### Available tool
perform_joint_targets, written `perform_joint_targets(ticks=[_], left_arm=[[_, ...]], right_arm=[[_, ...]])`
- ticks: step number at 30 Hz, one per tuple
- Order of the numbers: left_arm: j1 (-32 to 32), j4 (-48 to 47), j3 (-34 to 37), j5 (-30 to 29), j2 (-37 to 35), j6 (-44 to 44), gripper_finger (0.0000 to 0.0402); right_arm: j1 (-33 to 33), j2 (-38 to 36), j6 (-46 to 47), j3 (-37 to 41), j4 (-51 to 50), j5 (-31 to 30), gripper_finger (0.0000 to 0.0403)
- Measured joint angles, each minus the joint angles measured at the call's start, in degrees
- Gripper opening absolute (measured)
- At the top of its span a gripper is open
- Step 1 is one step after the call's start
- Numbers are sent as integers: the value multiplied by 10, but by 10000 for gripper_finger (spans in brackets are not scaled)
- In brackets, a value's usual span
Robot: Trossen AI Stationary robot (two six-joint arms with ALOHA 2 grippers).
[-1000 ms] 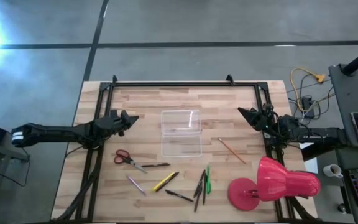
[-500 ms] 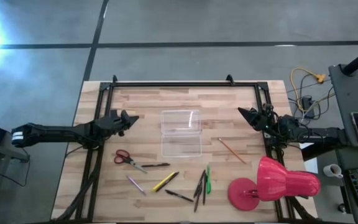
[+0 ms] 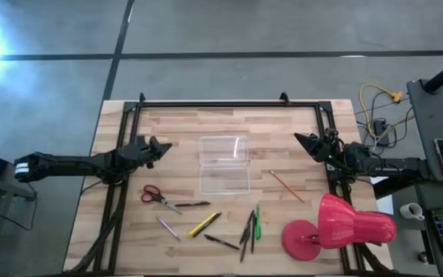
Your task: Pick & place school supplies into a supply box
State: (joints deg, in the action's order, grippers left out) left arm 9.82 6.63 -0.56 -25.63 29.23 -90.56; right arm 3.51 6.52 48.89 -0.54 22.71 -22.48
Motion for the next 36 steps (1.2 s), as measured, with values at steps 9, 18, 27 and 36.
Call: perform_joint_targets(ticks=[9, 18, 27, 36], left_arm=[[0, 0, 0, 0, 0, 0, 0], [0, 0, 0, 0, 0, 0, 0], [-1, 29, 0, 12, 1, -11, 0], [-21, -30, -178, 48, 15, 440, 0]], right_arm=[[0, 0, 2, 0, -14, 1, 59], [1, 0, 0, 0, -17, -1, 59], [1, 0, 2, 0, -17, -1, 59], [1, 0, 3, 0, -17, -2, 59]])
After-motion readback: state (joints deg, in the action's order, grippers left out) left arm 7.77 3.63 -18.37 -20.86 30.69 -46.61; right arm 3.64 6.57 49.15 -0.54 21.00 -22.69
